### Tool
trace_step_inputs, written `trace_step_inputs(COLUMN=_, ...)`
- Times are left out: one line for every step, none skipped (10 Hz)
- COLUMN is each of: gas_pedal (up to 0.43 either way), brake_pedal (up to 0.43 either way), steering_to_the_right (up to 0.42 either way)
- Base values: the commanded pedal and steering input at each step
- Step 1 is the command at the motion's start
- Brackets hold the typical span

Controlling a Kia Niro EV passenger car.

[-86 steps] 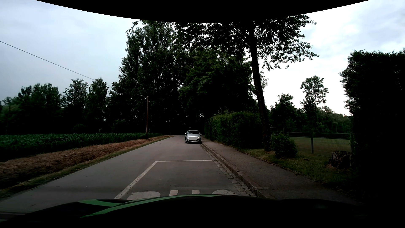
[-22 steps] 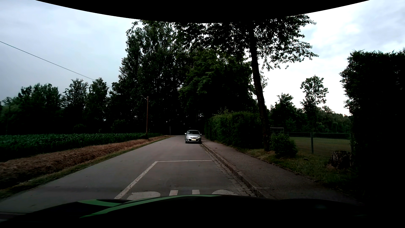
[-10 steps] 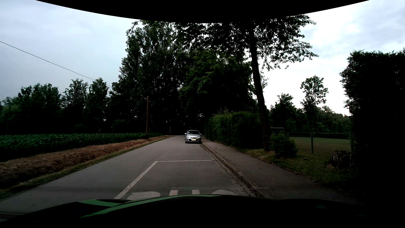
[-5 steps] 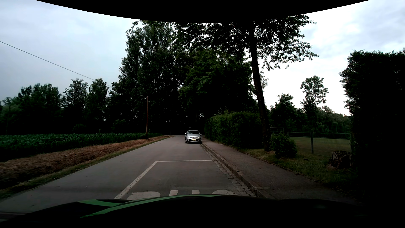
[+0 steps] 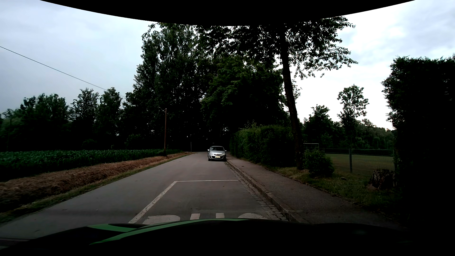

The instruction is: Follow the waypoints while adhering to traffic rules and regulations

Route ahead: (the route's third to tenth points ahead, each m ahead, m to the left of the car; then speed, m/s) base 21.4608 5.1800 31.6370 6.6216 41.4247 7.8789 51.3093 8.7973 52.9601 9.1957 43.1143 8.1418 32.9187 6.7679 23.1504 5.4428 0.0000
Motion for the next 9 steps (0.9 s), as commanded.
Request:
trace_step_inputs(gas_pedal=0.0, brake_pedal=0.323, steering_to_the_right=-0.013)
trace_step_inputs(gas_pedal=0.0, brake_pedal=0.323, steering_to_the_right=-0.013)
trace_step_inputs(gas_pedal=0.0, brake_pedal=0.323, steering_to_the_right=-0.013)
trace_step_inputs(gas_pedal=0.0, brake_pedal=0.323, steering_to_the_right=-0.013)
trace_step_inputs(gas_pedal=0.0, brake_pedal=0.323, steering_to_the_right=-0.013)
trace_step_inputs(gas_pedal=0.0, brake_pedal=0.323, steering_to_the_right=-0.013)
trace_step_inputs(gas_pedal=0.0, brake_pedal=0.329, steering_to_the_right=-0.013)
trace_step_inputs(gas_pedal=0.0, brake_pedal=0.323, steering_to_the_right=-0.013)
trace_step_inputs(gas_pedal=0.0, brake_pedal=0.323, steering_to_the_right=-0.013)
